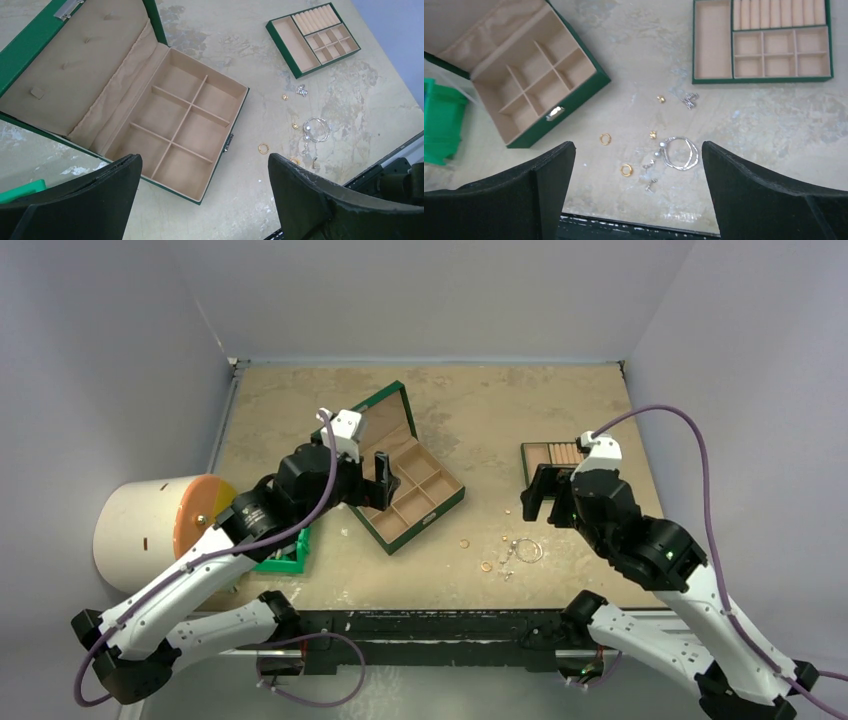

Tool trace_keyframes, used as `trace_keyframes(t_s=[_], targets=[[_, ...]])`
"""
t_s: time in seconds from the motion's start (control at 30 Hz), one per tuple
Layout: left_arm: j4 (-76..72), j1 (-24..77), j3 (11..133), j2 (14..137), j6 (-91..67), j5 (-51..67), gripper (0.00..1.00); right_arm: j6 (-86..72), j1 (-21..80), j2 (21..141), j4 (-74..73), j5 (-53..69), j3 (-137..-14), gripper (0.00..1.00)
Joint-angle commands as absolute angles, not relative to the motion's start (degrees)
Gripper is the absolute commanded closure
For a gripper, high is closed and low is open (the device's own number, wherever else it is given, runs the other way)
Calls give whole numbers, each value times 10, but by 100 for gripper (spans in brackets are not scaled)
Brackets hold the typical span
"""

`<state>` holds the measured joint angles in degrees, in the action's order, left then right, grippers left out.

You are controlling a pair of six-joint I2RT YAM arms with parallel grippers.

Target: Organize the mixed jewelry

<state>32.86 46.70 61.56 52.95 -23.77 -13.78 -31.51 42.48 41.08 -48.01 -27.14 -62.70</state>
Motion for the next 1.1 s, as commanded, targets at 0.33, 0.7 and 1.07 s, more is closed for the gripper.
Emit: trace_keyframes(t_s=[0.33,0.7,1.07], targets=[[321,472,584,475,-233,-180,3,-406,429,442,-586,-319,-623,3],[310,471,531,420,-255,-227,4,-468,428,514,-587,-283,-558,7],[329,471,503,388,-265,-239,4,-515,428,566,-509,-230,-500,21]])
